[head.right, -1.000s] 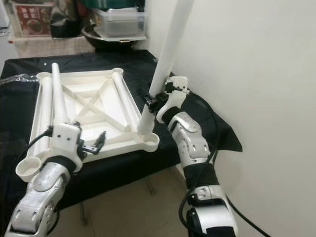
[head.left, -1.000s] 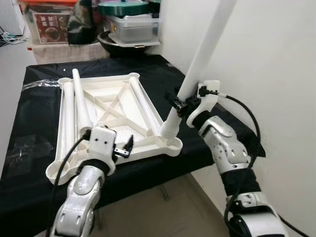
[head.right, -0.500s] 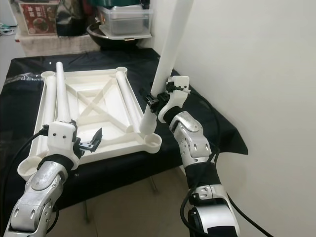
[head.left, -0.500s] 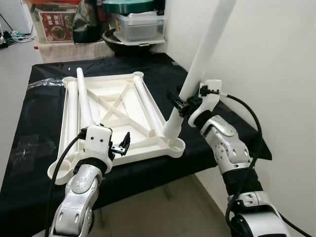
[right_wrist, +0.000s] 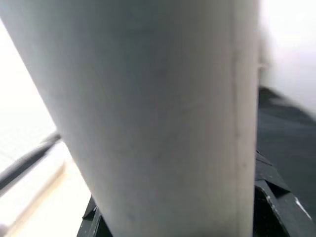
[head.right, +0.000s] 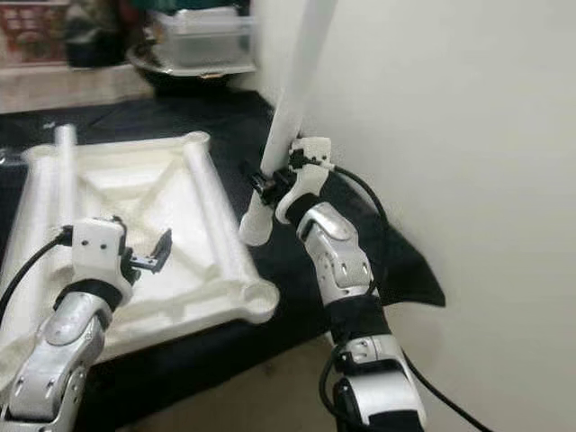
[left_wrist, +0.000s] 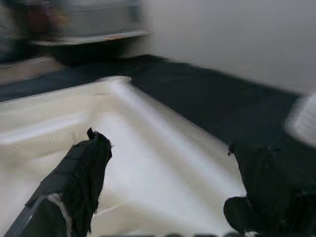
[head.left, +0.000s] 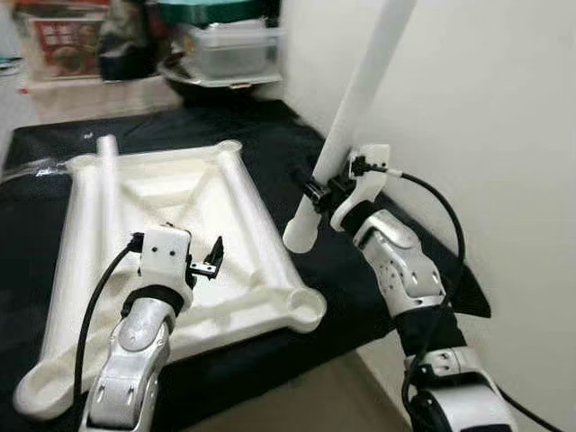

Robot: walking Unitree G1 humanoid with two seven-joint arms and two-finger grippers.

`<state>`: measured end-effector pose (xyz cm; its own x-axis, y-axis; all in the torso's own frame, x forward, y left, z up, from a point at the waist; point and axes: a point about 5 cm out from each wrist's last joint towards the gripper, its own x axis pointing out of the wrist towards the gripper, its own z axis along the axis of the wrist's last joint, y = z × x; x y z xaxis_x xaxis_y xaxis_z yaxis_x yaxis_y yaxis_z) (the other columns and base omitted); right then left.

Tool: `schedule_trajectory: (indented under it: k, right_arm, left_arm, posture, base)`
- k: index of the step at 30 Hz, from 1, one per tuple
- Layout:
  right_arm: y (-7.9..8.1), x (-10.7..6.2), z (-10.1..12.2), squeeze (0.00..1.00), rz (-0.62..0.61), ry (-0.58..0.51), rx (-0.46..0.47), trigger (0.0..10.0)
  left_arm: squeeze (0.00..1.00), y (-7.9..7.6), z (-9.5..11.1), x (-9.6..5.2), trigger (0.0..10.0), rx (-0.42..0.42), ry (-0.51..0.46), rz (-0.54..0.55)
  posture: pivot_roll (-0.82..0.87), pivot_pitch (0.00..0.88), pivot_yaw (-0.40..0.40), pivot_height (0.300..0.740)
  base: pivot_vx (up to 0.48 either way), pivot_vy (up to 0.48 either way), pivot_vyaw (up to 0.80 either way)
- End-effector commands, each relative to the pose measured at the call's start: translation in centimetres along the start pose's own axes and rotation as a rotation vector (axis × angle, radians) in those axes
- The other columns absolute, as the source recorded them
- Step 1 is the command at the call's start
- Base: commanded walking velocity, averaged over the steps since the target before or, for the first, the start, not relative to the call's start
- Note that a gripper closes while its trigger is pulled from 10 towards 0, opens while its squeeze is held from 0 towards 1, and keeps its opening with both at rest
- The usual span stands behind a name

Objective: Building children table

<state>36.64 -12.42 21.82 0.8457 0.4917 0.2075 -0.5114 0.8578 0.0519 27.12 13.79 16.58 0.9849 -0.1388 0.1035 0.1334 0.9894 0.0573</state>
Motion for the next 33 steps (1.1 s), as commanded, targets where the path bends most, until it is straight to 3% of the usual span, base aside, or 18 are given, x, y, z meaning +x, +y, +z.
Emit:
schedule_trajectory:
  k: [1, 8, 16, 33]
  right_arm:
    - [0.87, 0.62, 0.63, 0.00, 0.033, -0.028, -0.013, 10.0]
    - [0.91, 0.65, 0.64, 0.00, 0.041, -0.026, -0.016, 10.0]
    - [0.94, 0.63, 0.70, 0.00, 0.052, -0.025, -0.021, 10.0]
    - [1.40, 0.68, 0.30, 0.00, 0.100, -0.004, -0.021, 10.0]
  left_arm:
    - [0.00, 0.51, -0.07, -0.21, 10.0, 0.022, 0.001, 0.014]
    - [0.00, 0.10, -0.11, -0.24, 10.0, 0.047, 0.001, -0.011]
    - [0.00, -0.28, -0.14, -0.19, 10.0, 0.045, 0.001, -0.016]
    - [0.00, -0.19, -0.43, -0.23, 10.0, 0.018, 0.021, -0.005]
  posture:
    - [0.10, 0.000, -0.084, 0.740]
    - [0.10, 0.000, -0.086, 0.740]
    - [0.10, 0.000, -0.086, 0.740]
    - [0.11, 0.000, -0.088, 0.740]
  base:
    - [0.000, 0.000, 0.00]
    - [0.000, 0.000, 0.00]
    - [0.000, -0.477, 0.00]
    - [0.000, 0.000, 0.00]
